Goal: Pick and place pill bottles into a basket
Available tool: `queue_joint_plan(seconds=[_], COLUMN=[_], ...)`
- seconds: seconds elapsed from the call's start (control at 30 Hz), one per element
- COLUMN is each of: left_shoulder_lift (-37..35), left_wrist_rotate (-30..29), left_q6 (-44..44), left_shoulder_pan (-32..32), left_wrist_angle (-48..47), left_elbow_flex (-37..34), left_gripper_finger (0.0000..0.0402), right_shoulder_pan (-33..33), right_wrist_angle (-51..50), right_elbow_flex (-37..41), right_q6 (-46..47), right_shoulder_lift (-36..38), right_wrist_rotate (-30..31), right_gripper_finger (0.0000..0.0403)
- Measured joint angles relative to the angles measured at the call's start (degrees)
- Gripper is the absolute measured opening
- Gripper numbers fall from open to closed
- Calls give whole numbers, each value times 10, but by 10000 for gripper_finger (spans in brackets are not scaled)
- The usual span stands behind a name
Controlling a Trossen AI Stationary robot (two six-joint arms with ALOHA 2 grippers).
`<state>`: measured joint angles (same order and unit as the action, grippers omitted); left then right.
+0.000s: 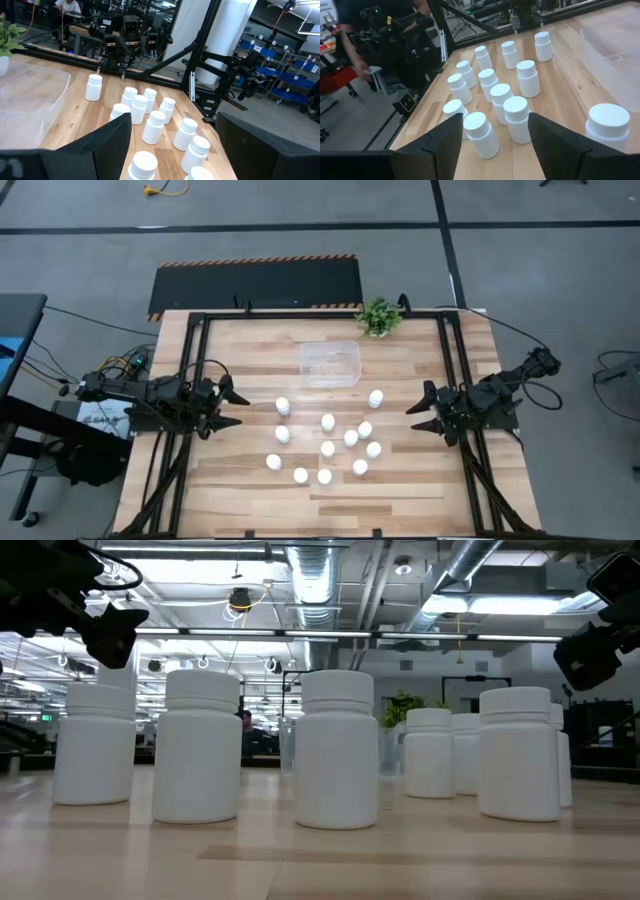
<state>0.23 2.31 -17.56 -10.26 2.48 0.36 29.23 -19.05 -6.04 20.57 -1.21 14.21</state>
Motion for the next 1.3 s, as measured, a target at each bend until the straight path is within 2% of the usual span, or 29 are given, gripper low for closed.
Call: queue_joint_plan(seconds=[1.13, 1.3], left_shoulder_lift=[0, 0], left_wrist_rotate=[-16, -28], left_q6=[-9, -89], left_shoulder_pan=[0, 0], left_wrist_angle=[-1, -1], left_elbow_flex=[0, 0], left_gripper_finger=[279, 279], right_shoulder_pan=[0, -1], right_wrist_angle=[0, 15], right_elbow_flex=[0, 1], right_q6=[0, -90], right_shoulder_lift=[0, 0], right_wrist_rotate=[0, 23], right_gripper_finger=[218, 218])
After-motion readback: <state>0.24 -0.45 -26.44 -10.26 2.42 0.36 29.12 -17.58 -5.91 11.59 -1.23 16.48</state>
